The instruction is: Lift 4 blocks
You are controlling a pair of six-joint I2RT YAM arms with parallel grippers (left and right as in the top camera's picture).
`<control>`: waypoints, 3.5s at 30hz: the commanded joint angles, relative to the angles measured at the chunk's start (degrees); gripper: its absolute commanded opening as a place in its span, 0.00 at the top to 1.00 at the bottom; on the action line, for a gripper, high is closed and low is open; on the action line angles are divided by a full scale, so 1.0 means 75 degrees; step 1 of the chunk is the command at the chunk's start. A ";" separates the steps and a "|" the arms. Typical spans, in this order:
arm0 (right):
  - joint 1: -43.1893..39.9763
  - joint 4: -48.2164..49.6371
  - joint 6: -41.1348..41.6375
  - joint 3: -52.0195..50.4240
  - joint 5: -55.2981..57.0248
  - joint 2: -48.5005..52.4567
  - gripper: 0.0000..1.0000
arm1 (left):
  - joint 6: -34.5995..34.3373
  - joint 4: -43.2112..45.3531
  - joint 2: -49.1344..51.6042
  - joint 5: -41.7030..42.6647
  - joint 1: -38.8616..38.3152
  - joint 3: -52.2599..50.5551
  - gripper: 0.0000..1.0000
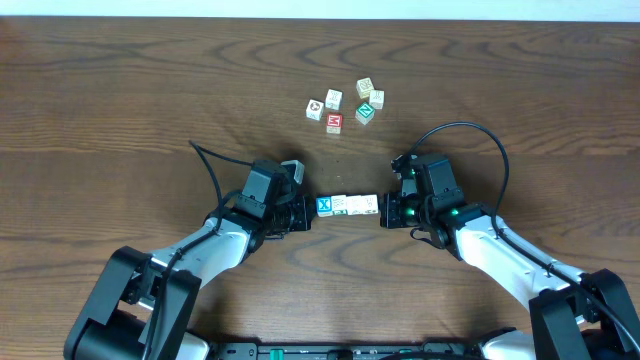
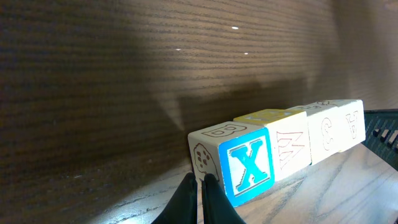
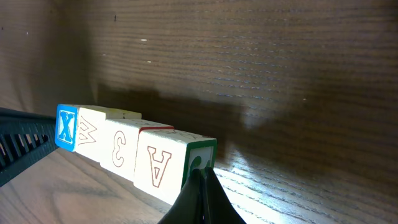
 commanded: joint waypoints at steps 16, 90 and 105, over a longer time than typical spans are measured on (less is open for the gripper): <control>0.0271 0.0111 -0.0102 0.0079 -0.1408 -0.0221 0.99 | -0.0032 0.0195 -0.0160 0.1049 -0.0283 0.0589 0.93; 0.1099 -0.0201 -0.0044 0.0085 -0.0874 -0.0219 0.99 | 0.0341 -0.0379 -0.0160 0.1597 -0.0548 0.0705 0.93; 0.1110 -0.0268 -0.0105 0.0277 -0.0953 -0.0219 0.99 | 0.0286 -0.0379 -0.0160 0.1597 -0.0548 0.0819 0.93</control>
